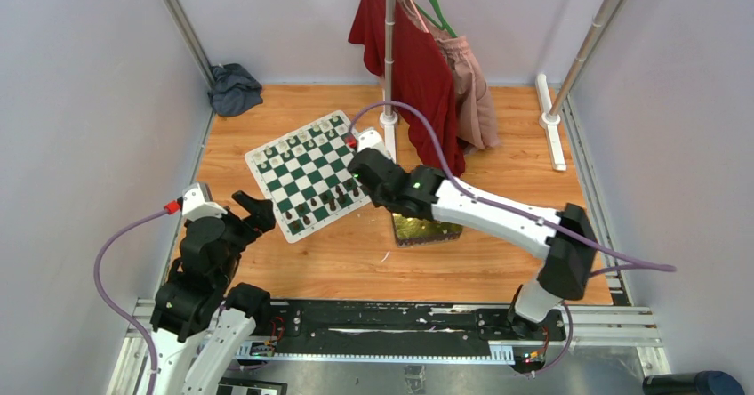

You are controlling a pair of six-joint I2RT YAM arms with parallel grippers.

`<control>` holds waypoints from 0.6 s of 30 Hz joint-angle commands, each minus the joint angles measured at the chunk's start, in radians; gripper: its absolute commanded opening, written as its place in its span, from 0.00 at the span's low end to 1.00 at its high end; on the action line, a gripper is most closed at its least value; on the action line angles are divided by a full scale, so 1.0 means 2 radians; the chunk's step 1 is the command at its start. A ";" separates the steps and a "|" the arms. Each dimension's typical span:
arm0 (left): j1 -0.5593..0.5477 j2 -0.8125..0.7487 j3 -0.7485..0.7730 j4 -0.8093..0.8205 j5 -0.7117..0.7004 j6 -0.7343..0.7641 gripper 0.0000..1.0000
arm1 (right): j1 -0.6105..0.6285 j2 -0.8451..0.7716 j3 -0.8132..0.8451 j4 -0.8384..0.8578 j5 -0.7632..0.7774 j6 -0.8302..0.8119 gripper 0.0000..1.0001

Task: Set up the chess pieces on the board
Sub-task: Pick up the chess piece from the storage box.

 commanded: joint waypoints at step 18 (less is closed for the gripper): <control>-0.003 0.023 -0.005 0.025 0.010 0.037 1.00 | -0.121 -0.110 -0.204 0.023 0.045 0.109 0.37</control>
